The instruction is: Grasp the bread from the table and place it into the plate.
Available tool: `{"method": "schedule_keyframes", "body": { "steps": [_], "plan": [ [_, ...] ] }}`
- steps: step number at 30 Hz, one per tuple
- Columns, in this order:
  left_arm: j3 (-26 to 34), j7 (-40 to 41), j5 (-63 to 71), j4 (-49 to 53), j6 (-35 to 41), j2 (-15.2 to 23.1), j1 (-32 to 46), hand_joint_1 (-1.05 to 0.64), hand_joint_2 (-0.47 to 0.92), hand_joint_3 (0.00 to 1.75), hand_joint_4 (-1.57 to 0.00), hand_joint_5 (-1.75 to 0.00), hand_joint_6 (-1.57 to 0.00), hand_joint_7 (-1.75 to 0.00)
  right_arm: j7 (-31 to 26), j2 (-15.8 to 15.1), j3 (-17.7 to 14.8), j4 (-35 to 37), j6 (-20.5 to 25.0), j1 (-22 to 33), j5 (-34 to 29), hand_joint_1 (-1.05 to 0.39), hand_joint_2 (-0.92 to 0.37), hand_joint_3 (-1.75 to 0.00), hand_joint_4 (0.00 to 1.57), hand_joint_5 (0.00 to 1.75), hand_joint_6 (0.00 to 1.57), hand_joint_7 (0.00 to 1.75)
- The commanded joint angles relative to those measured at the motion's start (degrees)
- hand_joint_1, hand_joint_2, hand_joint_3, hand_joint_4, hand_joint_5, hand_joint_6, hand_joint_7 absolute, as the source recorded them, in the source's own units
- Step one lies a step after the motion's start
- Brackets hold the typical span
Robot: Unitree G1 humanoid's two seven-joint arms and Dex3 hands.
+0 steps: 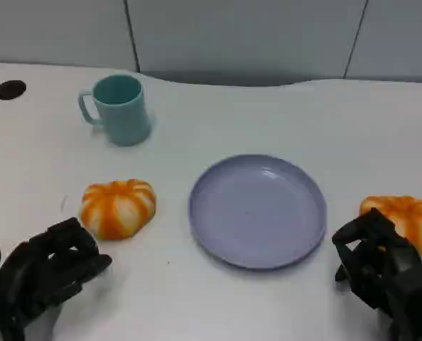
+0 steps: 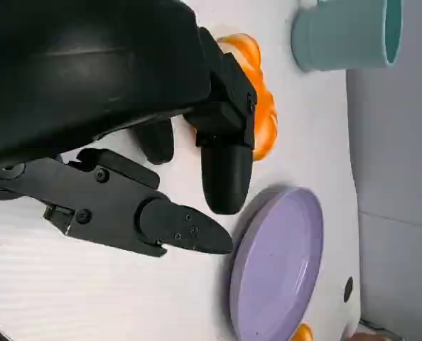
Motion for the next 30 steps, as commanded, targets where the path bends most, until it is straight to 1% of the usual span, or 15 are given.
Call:
{"method": "schedule_keyframes", "body": {
  "steps": [1,12,22,23,26,28,29,30],
  "plan": [
    [0.3,-0.4,0.0,1.5,0.5,0.9,0.4,-0.37,0.92,0.05,-0.7,-1.75,-0.55,-1.75,-0.1,-0.6,-0.5,-0.1,-0.2,-0.4,0.4,-0.32,-0.92,-0.41,0.66,1.75,0.4,1.7],
    [0.1,0.5,0.4,0.9,1.0,0.9,0.5,-0.37,0.92,0.05,-0.7,-1.75,-0.55,-1.75,-0.1,-0.6,-0.4,-0.9,0.0,-0.1,0.3,-0.31,-0.92,-0.41,0.66,1.75,0.4,1.7],
    [0.3,-0.4,0.1,2.1,-0.2,0.9,0.2,-0.39,0.92,0.05,-0.7,-1.75,-0.55,-1.75,-0.8,-0.5,-0.4,-1.5,1.7,-0.1,-0.2,-0.32,-0.92,-0.41,0.64,1.75,0.39,1.69],
    [0.3,-0.2,0.1,2.1,-0.4,0.8,0.2,-0.38,0.92,0.05,-0.7,-1.75,-0.55,-1.75,-0.6,-0.5,-0.4,-1.1,1.0,-0.2,0.0,-0.32,-0.92,-0.4,0.64,1.75,0.4,1.69],
    [0.1,1.4,1.6,1.7,-4.0,0.6,0.7,-0.39,0.92,0.05,-0.7,-1.75,-0.54,-1.75,-0.8,-0.5,-0.2,-0.6,0.4,-0.3,-0.3,-0.31,-0.92,-0.4,0.65,1.75,0.4,1.69],
    [-0.7,4.5,4.6,-0.5,-8.8,0.2,1.8,-0.4,0.91,0.04,-0.67,-1.75,-0.46,-1.75,-0.6,-0.3,-0.3,-0.4,0.4,-0.3,0.1,-0.31,-0.92,-0.41,0.65,1.75,0.4,1.69],
    [-1.0,5.6,5.6,-1.2,-10.4,0.1,2.2,-0.41,0.91,0.04,-0.63,-1.75,-0.41,-1.75,-0.5,-0.2,-0.3,-0.4,0.5,-0.3,0.2,-0.32,-0.92,-0.41,0.65,1.75,0.4,1.69],
    [-1.7,7.4,8.0,-2.2,-14.1,0.3,2.6,-0.41,0.91,0.03,-0.57,-1.75,-0.37,-1.72,-0.9,-0.3,-0.2,-0.1,0.0,-0.3,-0.2,-0.32,-0.92,-0.41,0.65,1.75,0.4,1.7]
  ]
}}
